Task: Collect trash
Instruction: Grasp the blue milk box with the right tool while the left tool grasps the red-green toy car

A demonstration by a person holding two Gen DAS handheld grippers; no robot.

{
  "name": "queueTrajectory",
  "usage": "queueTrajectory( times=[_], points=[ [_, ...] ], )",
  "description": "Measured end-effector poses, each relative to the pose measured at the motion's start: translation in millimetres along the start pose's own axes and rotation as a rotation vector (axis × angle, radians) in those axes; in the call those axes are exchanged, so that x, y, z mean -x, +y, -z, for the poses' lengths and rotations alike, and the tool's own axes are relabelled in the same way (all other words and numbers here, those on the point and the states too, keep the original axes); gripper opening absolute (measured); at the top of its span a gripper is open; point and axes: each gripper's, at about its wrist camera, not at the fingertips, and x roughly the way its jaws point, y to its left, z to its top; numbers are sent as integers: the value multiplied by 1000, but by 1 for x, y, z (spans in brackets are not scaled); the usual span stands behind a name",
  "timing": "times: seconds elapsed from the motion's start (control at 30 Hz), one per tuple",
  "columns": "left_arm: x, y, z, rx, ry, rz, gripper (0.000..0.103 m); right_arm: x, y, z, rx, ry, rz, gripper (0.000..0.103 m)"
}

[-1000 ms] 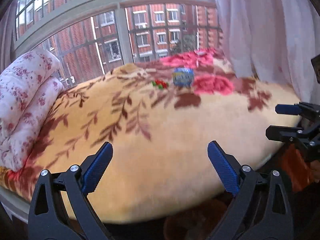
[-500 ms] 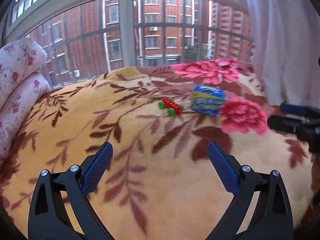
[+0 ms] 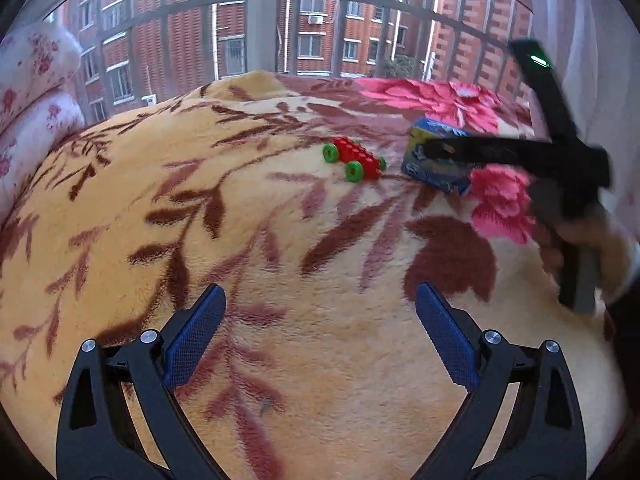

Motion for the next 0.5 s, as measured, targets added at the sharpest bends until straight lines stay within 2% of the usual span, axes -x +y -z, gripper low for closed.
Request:
queueTrajectory(
  times=[0.23, 0.27, 0.3, 0.33, 0.4, 0.5],
  points=[
    [2, -6, 1, -36, -18, 4, 93, -24, -4, -4, -17, 5, -6, 95],
    [1, -6, 1, -34, -14, 8, 93, -27, -4, -3, -18, 14, -4, 85],
    [0, -5, 1, -33, -11, 11, 93, -30, -3, -1, -19, 28, -3, 63],
    [0, -5, 1, -31, -10, 11, 93, -33, -2, 2, -20, 53, -13, 61],
    [0, -5, 0, -30, -9, 11, 93, -30, 2, 6, -17, 41, 31, 56],
    [-1, -4, 0, -25, -2, 11, 93, -19, 3, 12, -64, 36, 32, 55]
  ],
)
